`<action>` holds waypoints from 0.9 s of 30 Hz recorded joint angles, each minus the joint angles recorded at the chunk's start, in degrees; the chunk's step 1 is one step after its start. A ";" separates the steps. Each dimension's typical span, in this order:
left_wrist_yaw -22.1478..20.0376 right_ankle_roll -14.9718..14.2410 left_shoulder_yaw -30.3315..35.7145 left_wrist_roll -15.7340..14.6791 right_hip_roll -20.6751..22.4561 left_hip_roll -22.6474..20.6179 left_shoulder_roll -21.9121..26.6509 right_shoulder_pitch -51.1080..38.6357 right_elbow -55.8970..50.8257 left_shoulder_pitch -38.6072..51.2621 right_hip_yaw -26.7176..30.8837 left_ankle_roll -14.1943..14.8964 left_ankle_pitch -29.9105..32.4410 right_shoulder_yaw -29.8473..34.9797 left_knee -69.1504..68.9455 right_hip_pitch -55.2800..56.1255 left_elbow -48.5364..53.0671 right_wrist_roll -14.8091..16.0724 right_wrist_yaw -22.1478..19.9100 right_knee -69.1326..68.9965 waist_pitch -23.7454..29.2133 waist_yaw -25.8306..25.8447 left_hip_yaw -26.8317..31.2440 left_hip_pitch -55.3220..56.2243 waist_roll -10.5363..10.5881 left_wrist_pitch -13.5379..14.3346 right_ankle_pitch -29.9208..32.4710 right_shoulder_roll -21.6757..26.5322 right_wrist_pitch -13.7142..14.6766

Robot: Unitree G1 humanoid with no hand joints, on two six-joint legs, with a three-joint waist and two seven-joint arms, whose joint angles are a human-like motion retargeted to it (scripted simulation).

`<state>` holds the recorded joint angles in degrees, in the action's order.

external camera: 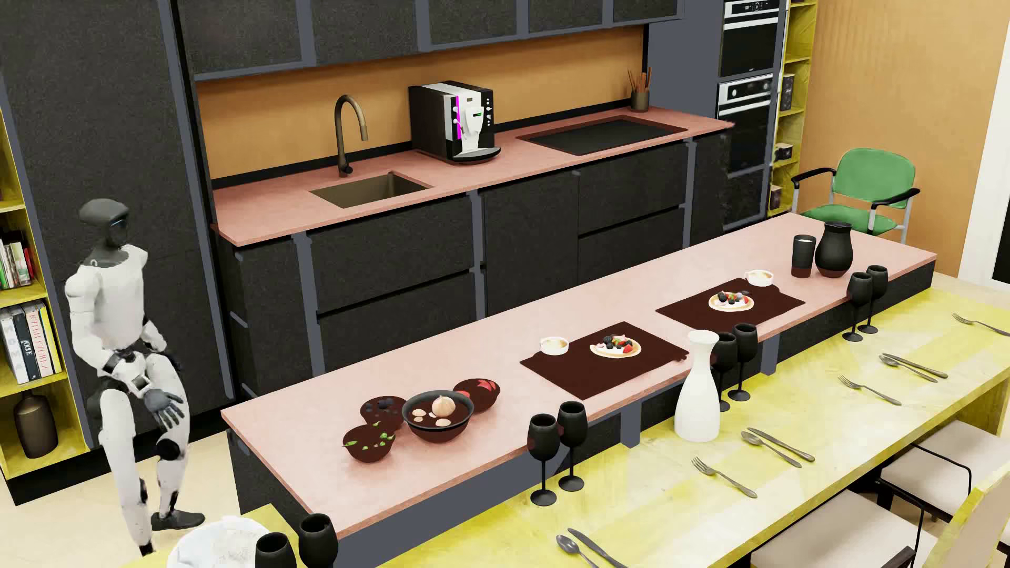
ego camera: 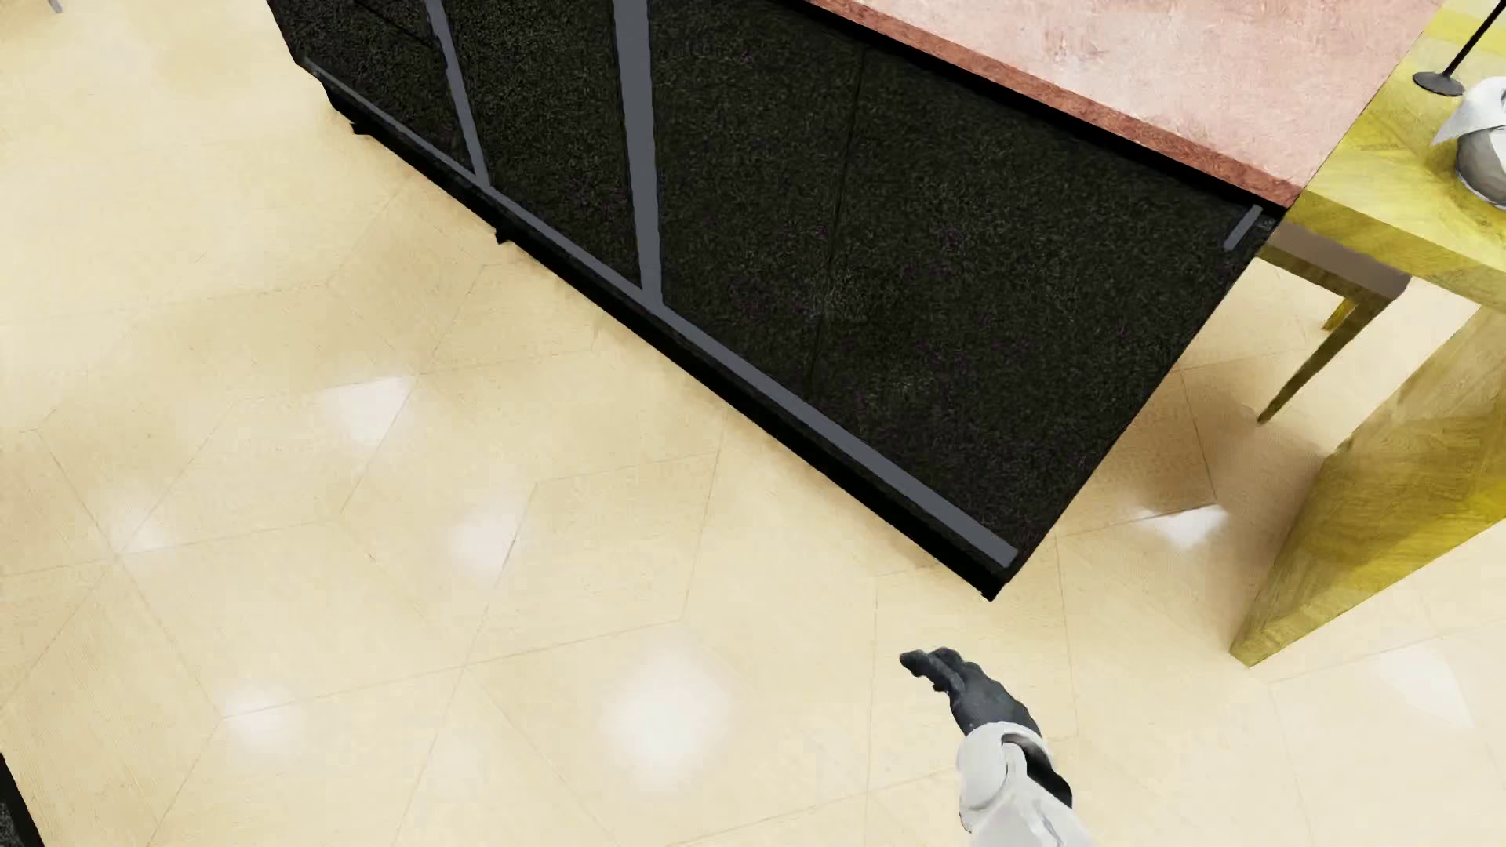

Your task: Approach the officechair

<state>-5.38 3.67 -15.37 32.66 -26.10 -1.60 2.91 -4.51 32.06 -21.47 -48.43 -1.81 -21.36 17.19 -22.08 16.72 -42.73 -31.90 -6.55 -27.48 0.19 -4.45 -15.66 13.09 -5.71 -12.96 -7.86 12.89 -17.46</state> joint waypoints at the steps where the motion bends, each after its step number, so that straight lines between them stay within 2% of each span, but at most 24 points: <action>1: -0.29 0.17 -0.13 0.51 -0.10 -0.23 -1.44 0.43 3.96 0.78 -0.31 -0.18 0.08 2.05 -0.09 -0.15 0.11 -1.72 0.08 0.35 0.11 -0.04 0.38 0.16 -0.13 0.64 0.43 -1.29 -1.56; 2: -0.66 0.25 0.08 1.60 -0.63 -0.63 -2.74 0.91 8.70 1.94 -0.47 -0.39 0.14 3.11 -0.22 -0.06 -0.14 -1.67 0.31 0.09 0.24 -0.11 0.70 0.36 -0.27 1.37 0.65 -2.68 -3.56; 4: -0.24 0.15 0.82 4.09 -2.49 -1.69 -4.74 3.00 17.23 5.51 -0.66 -0.81 0.26 4.41 -0.58 0.55 -0.43 0.48 3.02 -1.68 0.51 -0.23 1.33 0.96 -0.59 2.50 0.57 -3.56 -6.35; 5: 0.38 0.02 1.48 5.19 -3.40 -2.20 -5.36 4.57 19.98 6.95 -0.76 -0.94 0.29 5.83 -0.76 0.89 0.13 0.53 4.67 -2.55 0.60 -0.19 1.59 1.33 -0.77 3.20 0.44 -2.64 -6.52; 7: 0.28 -0.20 2.99 7.80 -4.28 -2.82 -5.18 8.50 22.36 7.35 -0.80 -1.04 0.34 8.40 -0.81 1.42 0.86 0.61 5.48 -3.03 0.62 0.07 1.70 1.88 -1.06 7.78 0.44 0.21 -5.01; 9: -0.36 -0.26 3.02 9.23 -3.74 -2.79 -4.76 12.82 21.99 7.79 -0.26 -1.21 0.47 6.76 -0.38 1.84 2.19 3.85 3.67 -2.00 0.47 0.44 1.03 1.98 -1.16 10.51 0.90 1.56 -4.18; 10: -0.56 -0.25 2.41 8.88 -3.14 -2.55 -4.58 14.27 21.61 7.86 0.30 -1.31 0.52 5.09 -0.09 2.07 2.64 5.81 2.26 -1.30 0.37 0.67 0.40 1.86 -1.11 10.73 1.21 2.18 -4.12; 12: -0.28 -0.20 1.58 7.84 -1.78 -1.86 -3.94 14.85 21.63 8.19 2.14 -1.54 0.57 3.37 0.57 2.87 2.50 7.56 -2.43 -0.36 0.17 1.14 -1.46 1.32 -0.86 9.70 1.78 3.02 -4.10; 14: 0.25 -0.13 2.11 8.80 -0.53 -1.06 -2.71 13.26 21.70 8.64 4.83 -1.90 0.40 3.96 0.93 4.27 1.38 7.32 -6.34 -0.33 0.02 1.53 -3.94 0.71 -0.55 8.34 2.06 3.16 -3.24; 18: -0.71 -0.23 2.41 10.57 1.76 0.44 -1.64 9.69 15.53 10.60 10.40 -1.97 -1.05 4.42 0.73 6.86 -1.14 6.84 -9.46 -0.94 -0.13 1.81 -9.19 -0.58 0.02 5.38 2.41 2.23 -0.91; 20: 1.40 -0.41 2.49 9.64 2.82 0.92 -1.92 8.64 12.10 11.46 12.43 -1.80 -2.00 4.36 0.69 7.25 -1.76 6.90 -7.89 -0.67 -0.18 1.83 -11.24 -1.45 0.33 4.18 2.51 0.79 0.33; 22: 2.22 -0.64 3.78 10.13 3.58 1.31 -1.89 7.52 10.03 11.46 13.90 -1.83 -3.19 5.59 0.35 7.39 -1.73 5.58 -5.73 -0.61 -0.22 1.84 -12.61 -2.11 0.71 4.71 2.72 0.07 1.08; 25: 3.06 -1.10 5.53 11.28 3.90 1.36 -2.35 6.90 9.96 12.07 15.04 -2.17 -4.76 7.16 0.22 7.37 -0.06 0.96 -7.79 -0.92 -0.37 1.65 -13.51 -2.95 1.36 5.41 3.03 -0.02 0.90; 27: 4.77 -1.63 5.65 11.12 3.69 1.11 -2.79 7.14 11.35 12.02 15.22 -2.49 -5.75 6.44 0.22 7.39 1.42 0.49 -8.44 -1.13 -0.59 1.42 -13.46 -3.11 1.80 5.56 3.27 -0.21 0.40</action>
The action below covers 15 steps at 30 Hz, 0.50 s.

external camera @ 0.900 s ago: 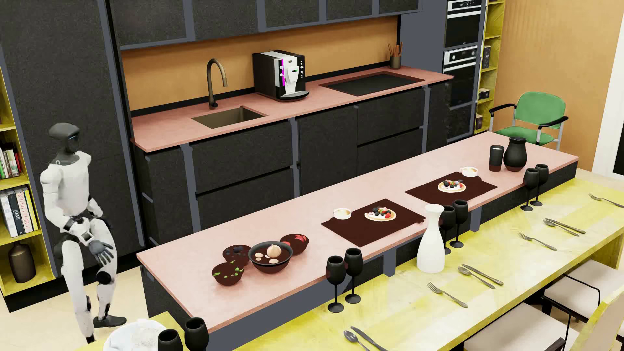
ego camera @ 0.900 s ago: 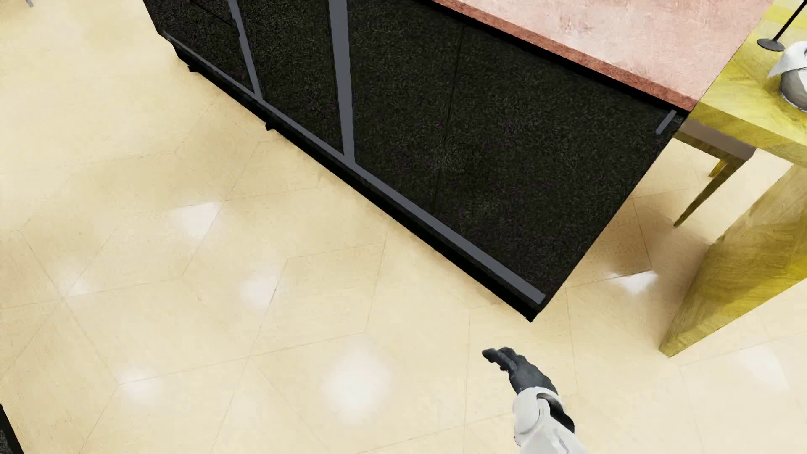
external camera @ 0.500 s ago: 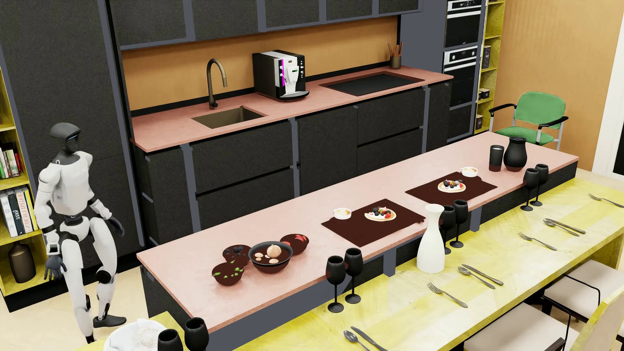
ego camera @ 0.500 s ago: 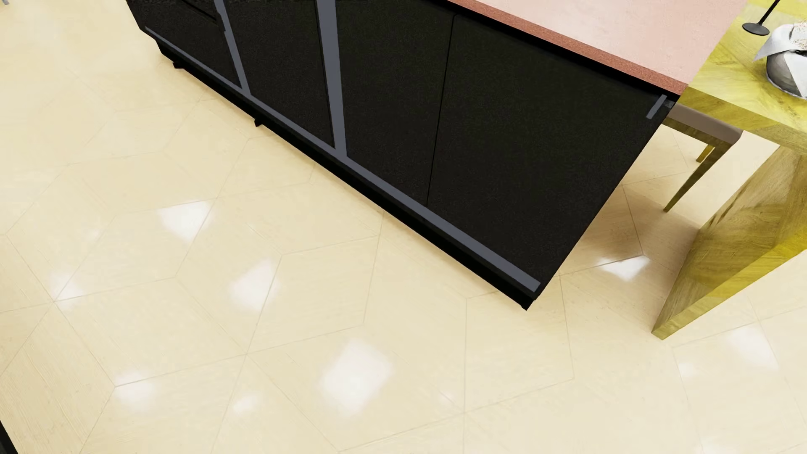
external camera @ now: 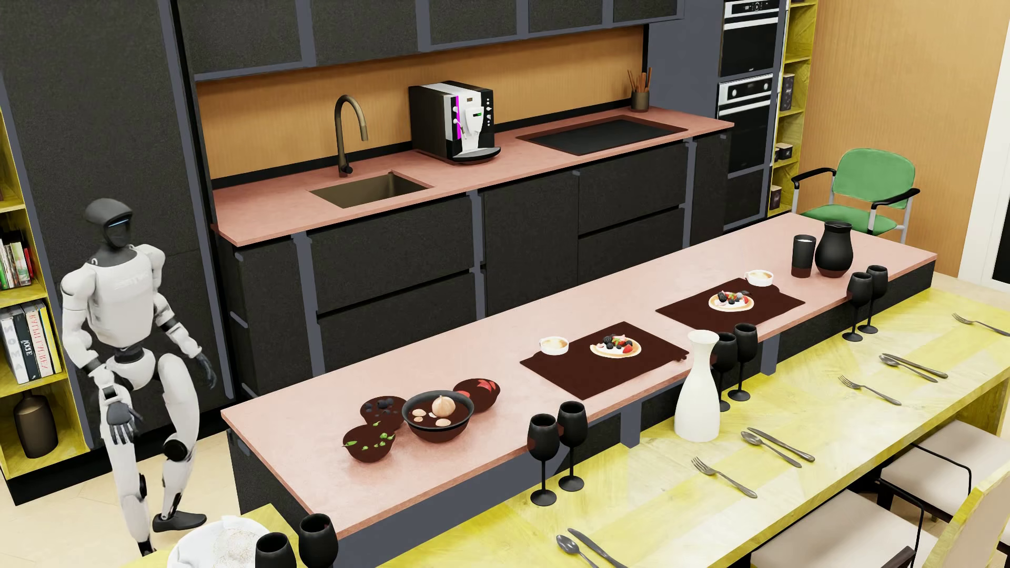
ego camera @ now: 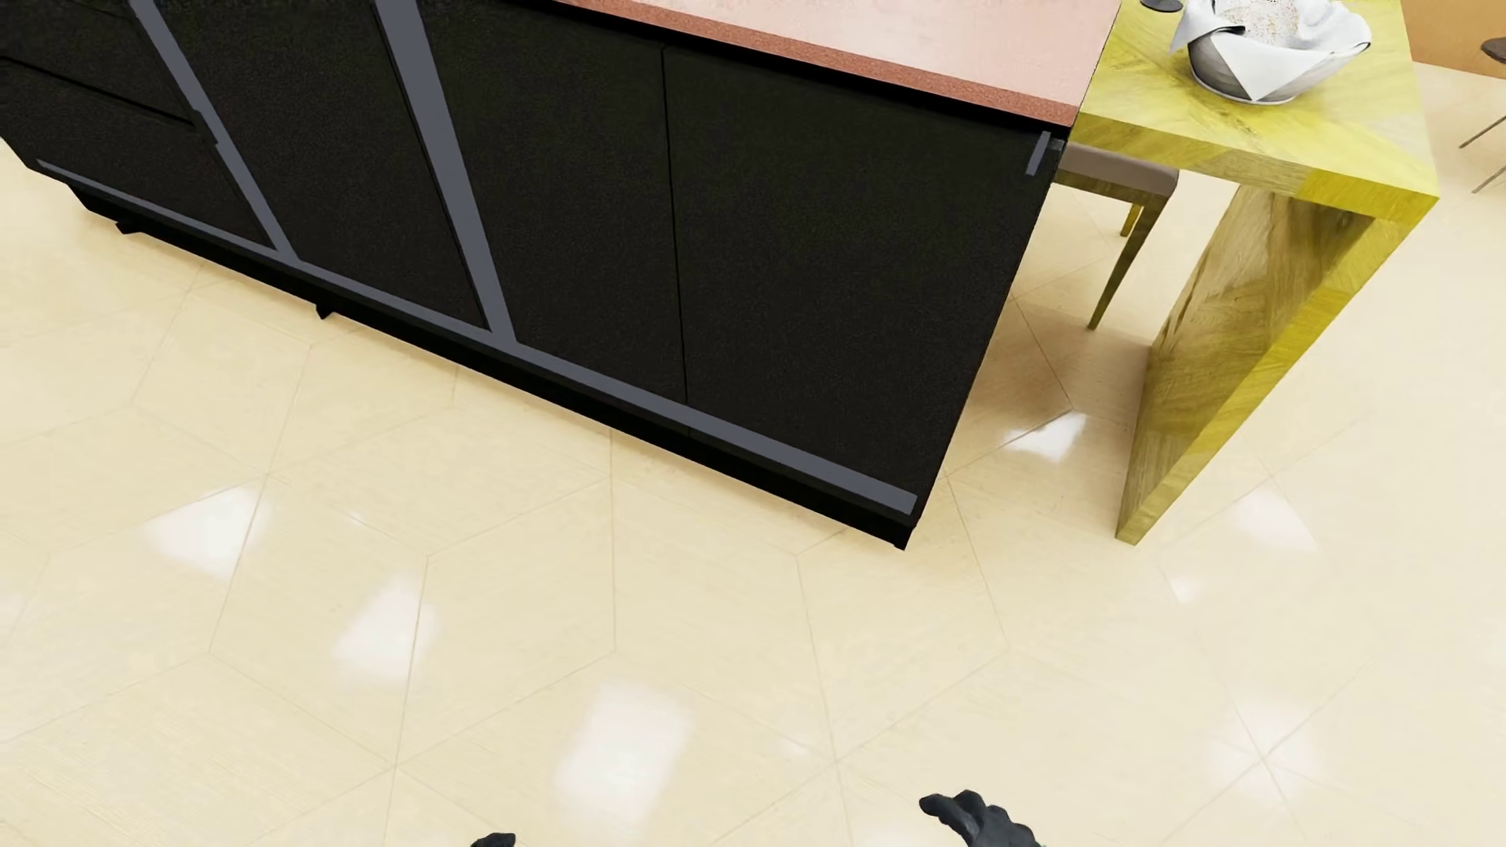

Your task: Approach the officechair

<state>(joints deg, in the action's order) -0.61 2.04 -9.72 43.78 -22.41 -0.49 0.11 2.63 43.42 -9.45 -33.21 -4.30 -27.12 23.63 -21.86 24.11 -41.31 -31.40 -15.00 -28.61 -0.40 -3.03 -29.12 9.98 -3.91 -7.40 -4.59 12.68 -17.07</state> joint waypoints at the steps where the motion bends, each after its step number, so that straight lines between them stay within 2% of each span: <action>1: 0.90 -0.38 -0.11 -0.12 -0.19 -0.20 -0.15 0.09 0.55 -0.42 0.06 -0.03 -0.55 -0.47 0.00 0.07 0.95 0.15 -0.52 -0.05 -0.10 -0.12 0.10 0.04 0.23 0.21 0.14 0.07 -0.12; 3: 0.91 -1.42 -0.69 -1.15 -0.63 -0.83 -0.48 -0.04 0.43 -2.09 0.18 -0.59 -1.25 -1.13 0.29 0.20 3.24 0.36 -3.00 0.12 -0.27 -0.39 0.44 0.18 0.71 0.48 0.49 0.33 -0.01; 5: -0.61 -2.78 -0.89 -2.47 -1.07 -1.59 -0.51 -0.94 -0.86 -4.62 -0.03 -0.85 -1.38 -1.88 1.09 0.08 5.15 1.25 -7.47 0.84 -0.53 -0.74 0.95 0.24 1.23 0.17 1.27 0.02 0.62; 6: -1.35 -3.64 -0.86 -2.93 -1.32 -1.99 -0.47 -1.70 -1.74 -6.02 -0.27 -0.89 -1.37 -2.38 1.50 -0.06 5.83 2.26 -9.13 1.36 -0.70 -0.97 1.34 0.34 1.53 -0.29 1.84 -0.50 0.97; 7: -2.05 -4.50 -1.05 -3.33 -1.62 -2.40 -0.28 -2.99 -2.16 -8.11 -0.59 -0.92 -1.45 -2.82 1.72 -0.26 6.08 3.96 -9.02 1.89 -0.88 -1.24 1.93 0.57 1.86 0.00 2.32 -1.22 1.26; 9: -2.62 -6.08 -1.31 -3.78 -2.88 -3.45 -0.39 -5.46 -3.76 -10.76 -0.91 -1.02 -2.00 -2.93 1.61 -0.17 5.72 7.31 -2.75 1.68 -1.20 -1.70 3.71 1.36 2.54 -0.37 3.29 -2.01 0.78; 10: -2.92 -4.95 -1.50 -3.90 -3.65 -4.14 -0.52 -6.78 -4.90 -11.76 0.23 -1.51 -2.38 -2.19 1.41 0.59 5.30 7.69 1.51 0.61 -1.27 -1.76 5.01 1.82 2.88 -0.23 4.33 -1.79 0.28; 12: -4.95 4.49 -2.85 -4.92 -3.81 -5.72 -1.07 -8.88 -6.90 -13.50 8.10 -3.20 -3.01 -0.12 0.93 4.77 4.83 6.00 7.08 -5.43 -1.15 -1.19 8.38 2.47 3.60 1.44 4.31 -0.93 0.44; 13: -6.59 7.07 -3.92 -6.04 -1.90 -6.37 -1.42 -9.42 -7.26 -14.12 14.62 -3.77 -3.35 0.72 0.70 8.23 4.81 4.73 8.12 -11.44 -0.98 -0.57 10.24 2.60 3.99 2.53 2.34 -0.66 0.80; 14: -8.12 5.61 -4.72 -7.16 2.43 -6.81 -1.49 -9.47 -7.18 -14.35 22.31 -4.25 -3.72 1.26 0.45 12.33 4.91 3.52 8.56 -18.99 -0.77 0.13 12.18 2.63 4.41 3.53 -0.02 -0.54 0.96; 15: -9.18 2.03 -4.88 -7.90 7.93 -7.23 -1.07 -8.89 -6.91 -14.07 28.71 -4.91 -4.06 1.30 0.18 16.09 5.11 2.60 8.76 -26.44 -0.62 0.75 14.11 2.61 4.73 4.42 -1.85 -0.46 0.85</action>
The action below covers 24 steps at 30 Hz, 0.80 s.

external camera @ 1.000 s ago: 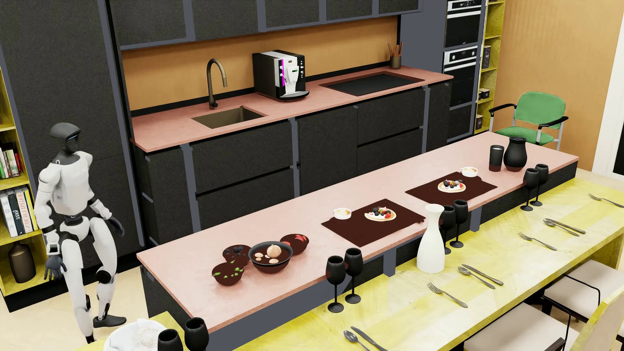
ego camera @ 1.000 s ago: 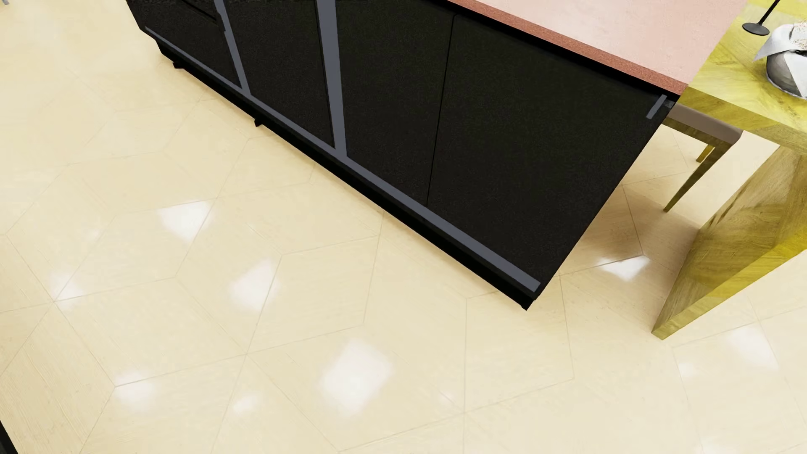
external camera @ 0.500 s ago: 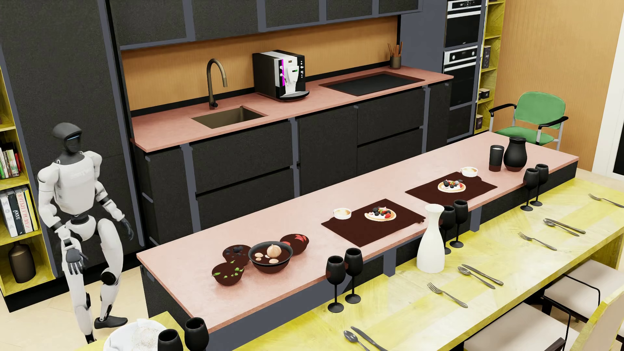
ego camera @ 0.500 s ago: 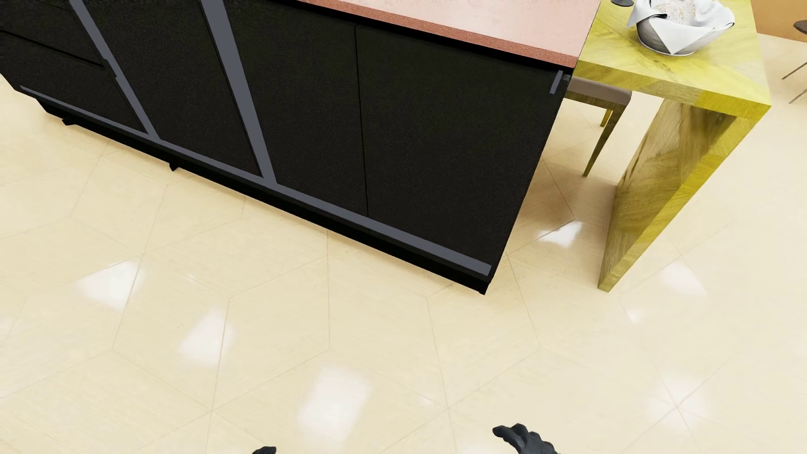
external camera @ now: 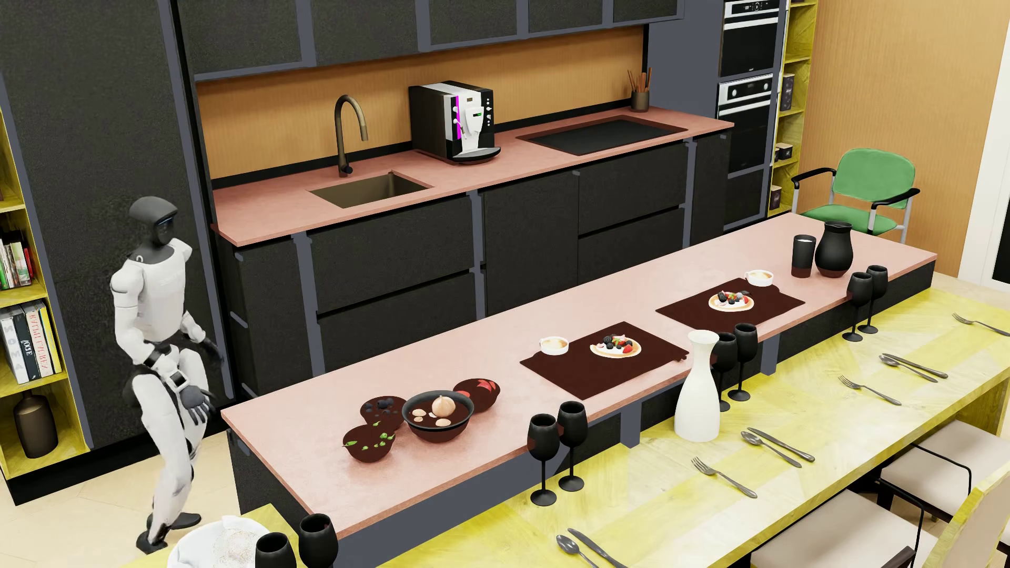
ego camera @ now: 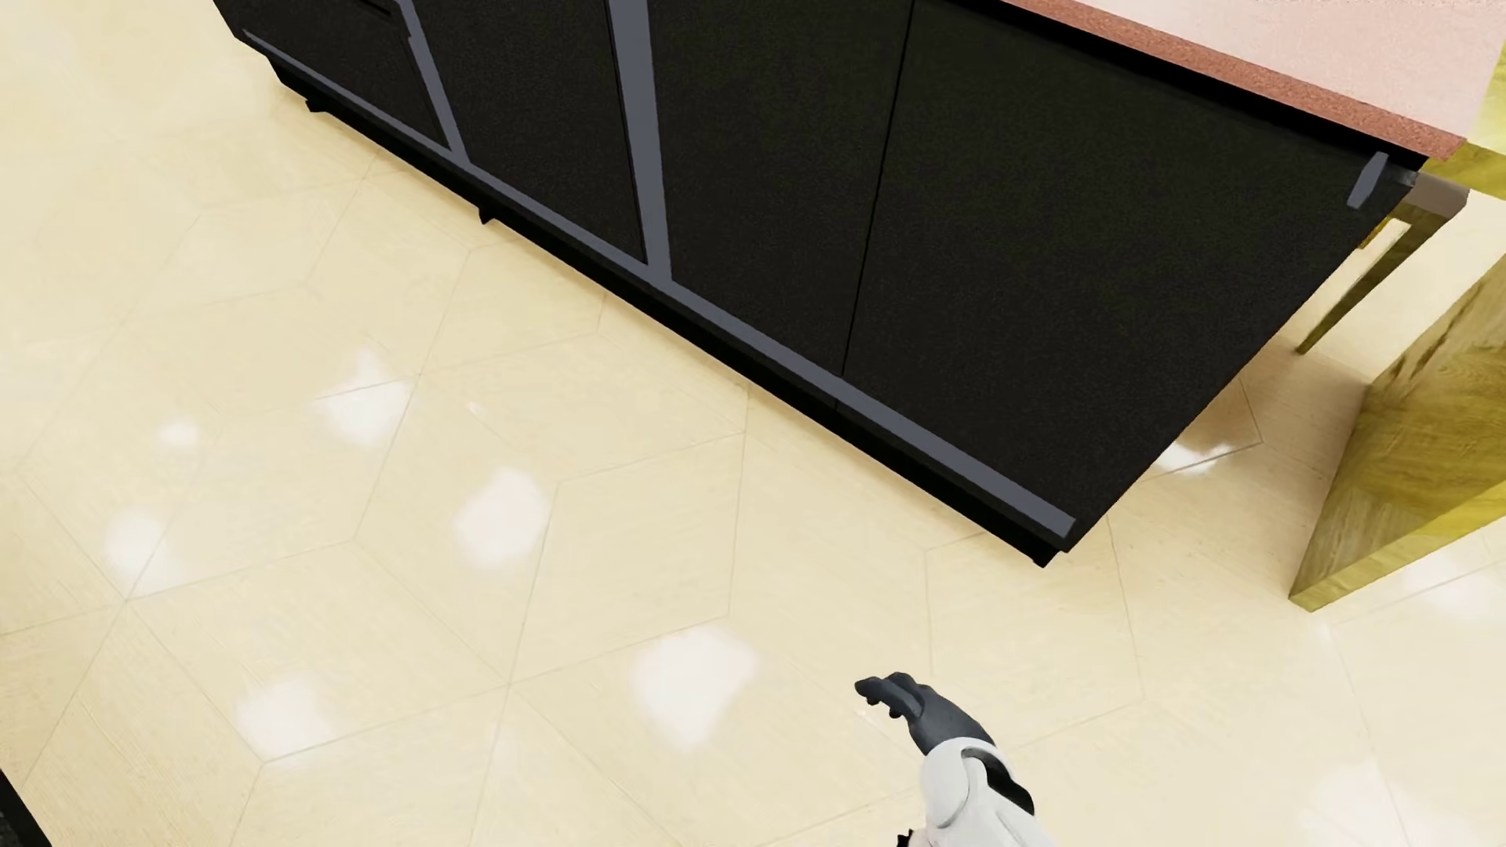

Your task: Approach the officechair

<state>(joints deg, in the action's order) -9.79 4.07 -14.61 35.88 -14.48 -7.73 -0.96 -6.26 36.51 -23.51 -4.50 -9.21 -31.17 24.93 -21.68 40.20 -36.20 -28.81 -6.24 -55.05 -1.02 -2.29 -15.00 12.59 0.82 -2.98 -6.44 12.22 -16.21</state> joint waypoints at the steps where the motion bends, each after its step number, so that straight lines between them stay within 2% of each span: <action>1: -0.52 -3.50 0.53 -0.29 5.93 -0.48 1.04 1.29 0.29 0.88 4.00 -1.01 -0.04 -0.50 0.17 3.34 0.30 -0.50 0.01 -6.00 0.08 0.50 1.95 -0.31 0.21 0.85 -0.85 -0.02 -0.23; 2: -0.63 -5.74 1.71 -0.16 11.53 -1.15 2.47 3.24 0.55 2.30 5.87 -1.81 -0.23 -1.46 0.39 6.39 0.69 -0.56 -0.18 -9.99 0.14 0.90 3.83 -0.80 0.32 1.64 -1.88 0.04 -0.45; 4: -0.39 -9.63 5.25 0.90 16.46 -2.76 5.96 8.40 1.54 6.67 1.76 -2.83 -0.65 -3.76 1.27 11.55 1.98 0.24 -0.78 -9.83 0.30 1.73 7.79 -2.44 0.25 2.99 -1.99 0.21 -0.68; 6: -0.43 -12.00 9.84 1.97 20.49 -5.02 9.07 14.91 3.12 12.48 -1.20 -3.98 -2.03 -5.73 1.33 15.55 3.41 0.72 -0.10 -0.96 0.65 3.07 12.70 -4.47 0.07 4.66 -2.13 0.89 -1.66; 8: 0.16 -14.51 14.96 3.50 24.94 -6.78 10.71 20.49 5.19 17.41 2.60 -4.93 -2.79 -6.66 0.53 15.92 5.63 -1.16 3.43 14.56 1.12 4.91 17.54 -7.51 0.09 5.61 -1.82 1.20 -4.94; 9: 1.07 -14.54 17.47 4.14 26.00 -6.86 11.03 23.07 6.02 18.87 5.03 -4.99 -1.46 -6.84 0.02 14.78 7.13 -3.10 5.79 20.84 1.38 5.99 19.12 -9.27 0.27 5.51 -0.23 1.34 -6.20; 10: 1.94 -4.82 20.04 3.63 26.01 -7.04 11.20 25.10 6.57 20.22 5.87 -5.25 1.26 -7.44 -2.39 13.60 7.80 -5.25 7.71 20.35 1.79 7.10 20.22 -10.21 0.57 5.06 2.64 1.09 -7.47; 11: 2.49 -2.80 22.13 2.30 24.44 -7.46 11.21 26.71 6.92 19.99 4.45 -5.16 5.49 -8.83 -7.34 12.74 8.64 -6.84 8.48 17.35 2.38 8.15 21.27 -9.92 0.96 4.50 -0.27 0.37 -8.47; 12: 3.07 -1.29 24.14 0.59 22.46 -7.21 11.06 27.96 7.14 18.57 3.52 3.82 14.48 -10.98 -15.38 10.78 9.40 -7.54 8.03 14.79 3.03 9.22 20.90 -7.73 1.39 3.92 -2.89 -0.74 -9.23; 13: 4.65 0.06 26.44 -0.41 20.20 -7.74 11.21 28.85 7.30 16.87 2.67 21.35 25.70 -13.09 -25.38 7.89 9.76 -7.47 7.26 13.71 3.55 9.88 22.37 -4.05 1.69 3.22 -5.95 -2.17 -9.53; 14: 7.11 -0.10 28.53 0.17 17.11 -7.50 11.90 29.05 7.62 15.45 0.86 23.32 32.67 -14.27 -36.77 4.23 9.91 -7.03 7.04 13.92 3.91 10.72 17.68 1.58 1.87 2.33 -8.87 -3.72 -9.11; 15: 8.51 -1.04 29.21 1.85 14.76 -5.20 12.24 28.21 8.18 14.04 -0.96 23.42 30.15 -14.13 -45.97 -0.30 9.83 -6.77 7.42 15.64 4.12 10.51 16.88 7.85 2.00 1.50 -11.07 -4.75 -8.24; 16: 7.29 -2.13 27.64 2.91 13.26 -0.63 11.27 26.37 8.86 12.29 -2.38 23.69 26.03 -12.66 -51.62 -5.63 8.96 -7.08 8.07 18.56 4.19 9.49 15.83 14.45 2.17 0.56 -12.64 -4.77 -7.32; 17: 3.83 -3.12 23.92 2.04 12.42 4.17 9.40 23.75 9.80 10.23 -3.45 22.29 21.84 -10.55 -52.78 -11.25 7.12 -8.41 8.66 21.89 4.09 7.88 14.12 20.33 2.25 -0.36 -13.96 -4.19 -6.27; 18: -0.18 -3.99 18.96 -0.25 11.95 7.81 7.44 20.97 9.73 8.79 -4.58 17.96 19.20 -8.14 -50.45 -16.72 4.60 -10.06 9.25 24.80 3.86 6.08 12.13 25.77 2.18 -1.65 -15.48 -3.12 -5.19; 20: -5.72 -5.67 10.37 -4.56 11.54 9.66 5.72 14.98 5.96 7.54 -6.90 13.61 16.76 -4.34 -37.92 -27.20 1.24 -11.44 9.45 28.34 3.54 2.71 12.51 34.21 1.71 -5.01 -20.12 0.89 -2.54; 22: -5.46 -8.72 5.15 -7.45 10.37 9.13 7.43 7.50 1.18 4.28 -8.00 12.28 20.78 -4.52 -13.48 -37.73 1.83 -9.96 7.32 31.88 3.87 0.19 15.15 36.00 0.96 -3.90 -23.21 5.10 -0.99; 23: -5.17 -10.57 3.44 -7.94 9.34 9.50 7.88 4.15 -1.08 2.33 -7.92 11.38 22.63 -7.00 -0.84 -42.54 2.14 -7.97 5.43 33.15 4.18 -0.78 15.62 34.86 0.44 -2.92 -23.28 6.18 -1.56; 24: -5.19 -12.35 2.32 -7.79 8.22 10.87 7.92 1.60 -3.28 0.12 -6.82 9.50 23.77 -10.19 4.63 -46.38 2.27 -5.96 2.65 32.96 4.51 -1.50 12.97 33.64 0.04 -2.36 -21.48 6.43 -2.63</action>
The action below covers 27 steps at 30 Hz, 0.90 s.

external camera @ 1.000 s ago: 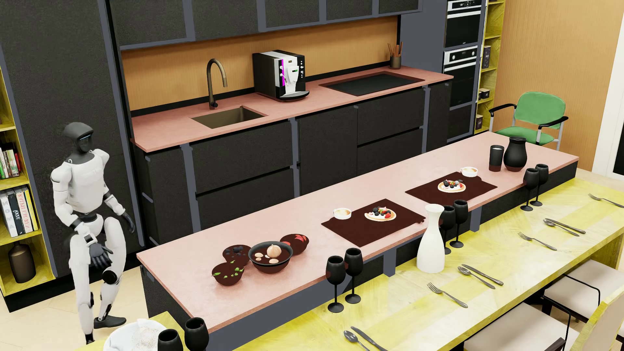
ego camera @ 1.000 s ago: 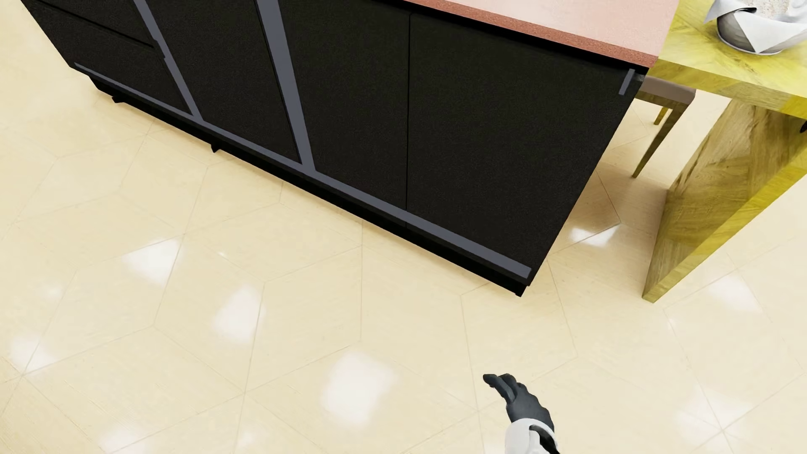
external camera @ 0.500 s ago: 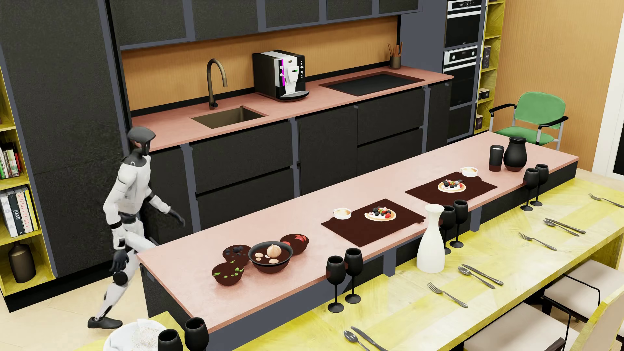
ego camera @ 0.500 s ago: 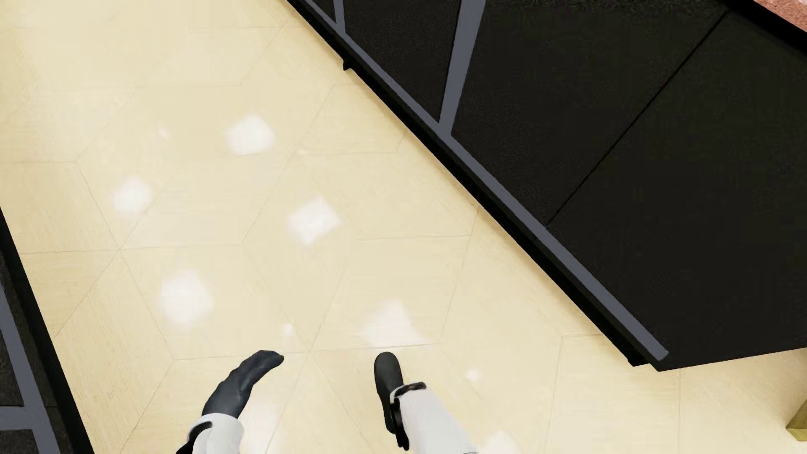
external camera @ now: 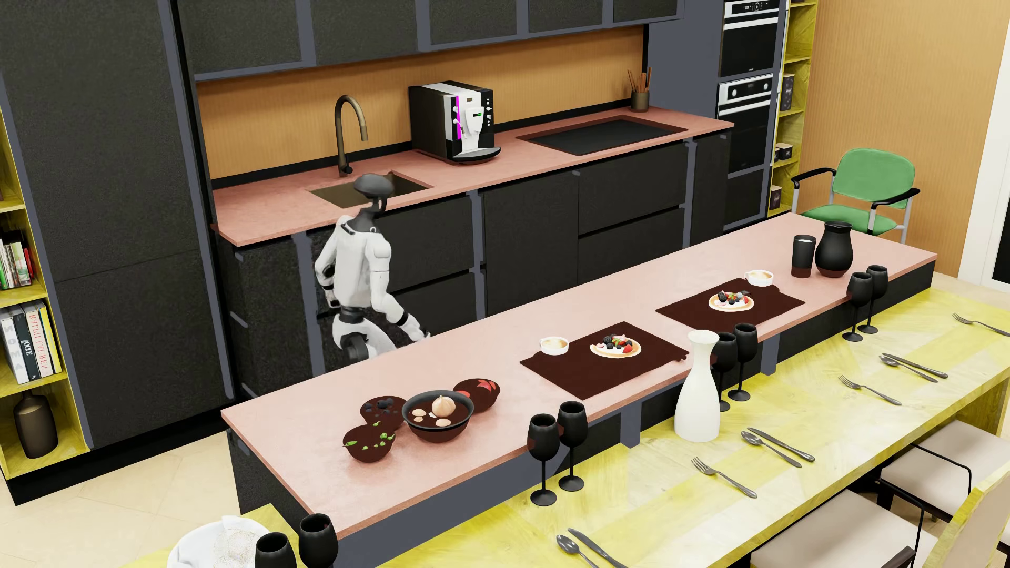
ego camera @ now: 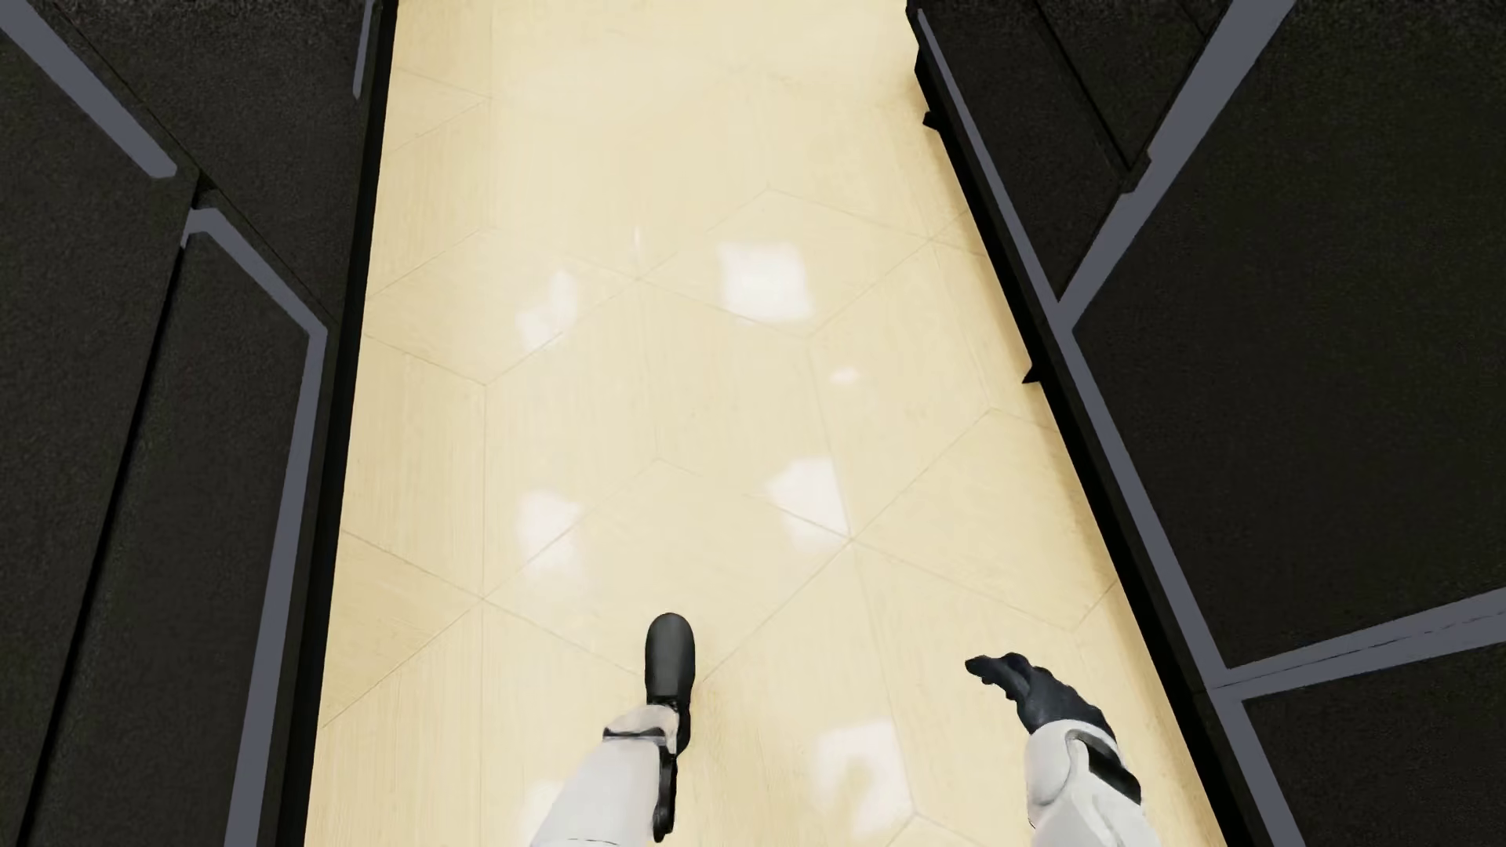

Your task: Approach the officechair

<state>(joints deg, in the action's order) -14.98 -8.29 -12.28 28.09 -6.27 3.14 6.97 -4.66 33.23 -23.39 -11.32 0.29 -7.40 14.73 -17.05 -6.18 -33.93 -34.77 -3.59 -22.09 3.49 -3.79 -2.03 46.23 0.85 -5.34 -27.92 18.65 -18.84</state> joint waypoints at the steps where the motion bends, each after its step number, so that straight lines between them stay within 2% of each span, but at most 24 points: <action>1: 0.03 -0.92 -0.57 0.61 -1.60 2.03 -0.62 -1.47 -2.51 -2.02 1.32 -0.14 2.94 -2.62 -3.60 -2.69 -0.27 1.23 -3.40 -2.10 0.34 -0.53 -5.89 -0.73 -0.30 0.31 4.36 0.20 -0.67; 2: 0.21 -1.44 -0.63 1.32 -3.86 2.74 -1.78 -1.58 -5.46 -3.41 3.44 0.15 5.19 -4.13 -11.17 -3.29 -0.87 1.73 -6.46 -7.34 0.77 -1.07 -8.79 -0.97 -0.84 0.56 11.81 0.89 -0.45; 3: 0.52 1.36 -0.53 2.04 -5.69 1.91 -2.92 -0.18 -8.62 -3.60 6.08 -2.82 1.11 -5.02 -18.30 -0.63 -1.82 2.27 -8.56 -17.58 1.28 -1.40 -9.71 -1.63 -1.55 0.71 24.24 1.59 0.37; 4: 0.86 -0.67 -0.16 2.79 -8.42 0.43 -3.70 2.26 -11.42 -2.45 7.09 -3.42 -4.33 -5.50 -22.49 4.96 -2.87 2.99 -9.41 -30.78 1.75 -1.43 -10.31 -3.54 -2.31 0.79 34.65 1.87 1.06; 5: 1.02 2.72 0.65 3.59 -9.81 -1.81 -4.23 4.73 -13.24 -0.11 8.97 -3.75 -8.11 -5.22 -22.82 12.75 -3.80 3.50 -8.88 -43.15 2.17 -0.95 -10.43 -6.97 -3.12 0.99 34.90 1.66 1.16; 6: 0.88 5.81 1.91 4.40 -7.60 -3.94 -4.52 6.64 -13.75 3.05 11.74 -3.85 -10.48 -4.09 -20.02 21.55 -4.54 3.55 -7.22 -51.81 2.41 -0.21 -10.17 -11.57 -3.74 1.29 29.34 0.96 0.76; 7: 0.88 6.23 3.64 5.22 -5.07 -5.44 -4.48 8.30 -12.98 6.67 12.68 -3.40 -11.73 -2.56 -15.15 30.05 -5.11 3.44 -5.04 -55.45 2.36 0.55 -9.30 -17.05 -3.96 1.37 27.84 -0.28 0.29; 8: 1.74 5.25 6.19 6.15 -3.06 -6.57 -4.40 10.16 -11.22 10.36 11.93 -3.04 -12.22 -1.16 -9.50 37.27 -5.53 3.34 -2.70 -54.04 1.96 1.30 -8.13 -22.83 -3.82 1.29 25.61 -1.47 0.03; 9: 3.87 3.77 9.79 7.47 -1.25 -7.23 -4.16 12.22 -8.82 13.84 10.49 -2.88 -12.99 0.02 -4.73 42.96 -5.31 3.13 -0.27 -49.21 1.29 2.10 -6.81 -28.25 -3.42 1.43 23.95 -2.44 0.04; 10: 7.22 4.24 14.02 9.43 0.04 -7.77 -3.57 15.04 -7.16 17.39 9.29 -2.74 -14.91 0.94 -2.57 47.78 -4.56 2.54 2.45 -42.37 0.52 3.02 -5.47 -32.50 -2.94 2.62 23.08 -2.58 0.11; 12: 12.59 5.21 24.20 13.34 1.25 -8.58 -1.66 18.85 -4.20 23.85 9.38 -2.49 -20.86 1.81 -3.23 54.08 0.66 0.81 7.60 -21.97 -0.75 5.17 -2.77 -39.24 -2.24 7.50 24.14 -3.12 -0.79; 13: 13.29 3.28 28.41 13.59 1.09 -8.62 -0.45 21.05 -2.77 26.54 10.28 -2.35 -23.18 0.96 -3.35 54.48 4.38 0.37 8.22 -7.99 -1.26 6.22 -1.84 -42.96 -2.06 10.12 23.62 -3.69 -1.20; 14: 12.59 3.89 31.16 12.01 0.88 -8.22 0.77 23.08 -0.41 28.04 11.00 -2.29 -24.33 -0.36 -3.18 53.68 7.77 0.08 7.15 4.49 -1.71 7.17 -0.54 -47.03 -1.90 12.09 23.12 -5.00 -2.14; 15: 11.46 4.46 32.63 8.95 -0.31 -7.47 1.67 24.90 2.77 27.94 7.92 -1.20 -22.63 -1.43 -5.32 52.16 10.15 -0.56 5.64 10.12 -2.06 7.96 0.39 -50.09 -1.85 12.85 22.08 -6.59 -3.97; 16: 10.60 6.42 33.04 5.45 -0.85 -5.78 2.81 26.20 6.23 26.37 5.24 -0.85 -17.50 -1.25 -11.00 51.18 11.83 -1.85 5.47 5.60 -2.13 8.70 1.09 -51.22 -1.63 12.28 23.28 -8.39 -6.16; 17: 9.80 12.48 32.49 2.37 -0.44 -3.40 4.41 26.73 9.52 23.71 3.93 0.87 -5.20 0.26 -21.64 50.67 13.17 -3.47 7.26 -1.38 -1.90 9.26 1.87 -49.08 -1.12 10.60 28.71 -10.08 -7.39; 18: 8.29 12.75 30.82 0.13 -0.19 -1.07 5.57 26.34 12.22 20.32 2.66 5.19 8.97 2.08 -36.08 49.45 13.84 -4.54 10.21 -8.64 -1.51 9.35 2.14 -44.11 -0.42 8.39 27.75 -10.92 -7.14; 19: 6.07 12.43 28.15 -1.19 0.72 3.10 5.67 24.93 14.21 16.99 1.69 6.75 16.02 3.34 -48.92 47.09 12.95 -4.40 13.06 -13.45 -1.10 8.83 0.47 -37.35 0.46 5.68 21.94 -11.03 -5.96; 21: 1.73 11.56 21.79 -2.53 3.84 7.27 3.01 19.66 16.29 13.01 1.11 -1.86 4.58 4.41 -59.72 37.51 4.62 -3.08 14.27 -12.35 -0.83 6.32 -2.63 -23.22 1.95 -2.01 14.24 -9.80 -4.33; 23: 1.97 10.29 16.51 -1.95 6.71 7.32 1.16 13.38 15.37 11.12 2.20 -2.52 -3.16 6.40 -50.20 25.12 -7.66 -5.99 10.08 -4.94 -1.78 3.70 -7.52 -12.95 2.13 -11.61 10.18 -7.50 -3.68; 24: 5.83 9.92 15.63 -0.58 7.64 6.12 2.22 9.75 13.68 9.17 2.91 0.50 -4.47 7.69 -41.22 19.95 -12.10 -7.25 8.41 -3.27 -2.36 2.52 -8.47 -8.99 1.85 -14.37 7.59 -6.16 -2.69; 25: 11.30 9.41 15.81 1.42 8.15 4.58 3.84 6.05 10.89 6.39 3.66 2.54 -4.55 8.50 -29.74 15.46 -14.69 -7.49 7.30 -3.04 -2.80 1.38 -7.86 -6.08 1.53 -14.77 4.55 -4.96 -1.03; 26: 16.14 8.56 15.72 3.20 7.81 2.50 5.03 2.40 7.28 2.77 5.05 4.00 -1.82 8.40 -15.61 10.83 -15.35 -6.47 6.07 -2.29 -3.04 0.31 -4.87 -4.52 1.19 -13.34 2.20 -3.82 0.95; 27: 18.33 7.57 13.94 3.94 7.08 1.45 5.28 -0.42 3.43 -1.55 7.01 5.97 0.00 7.00 -0.03 5.45 -14.72 -4.03 3.60 -1.20 -3.16 -0.67 -0.77 -5.20 0.88 -11.88 0.71 -3.28 2.80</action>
<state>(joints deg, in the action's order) 3.34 -0.71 1.65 32.02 0.81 4.59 12.25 -5.08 36.66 -24.94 -4.31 6.26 -7.41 21.74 -17.08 -0.74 -48.65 -38.80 0.01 -23.29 0.33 -4.46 -2.80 41.03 1.73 -17.22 -27.22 15.37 -16.05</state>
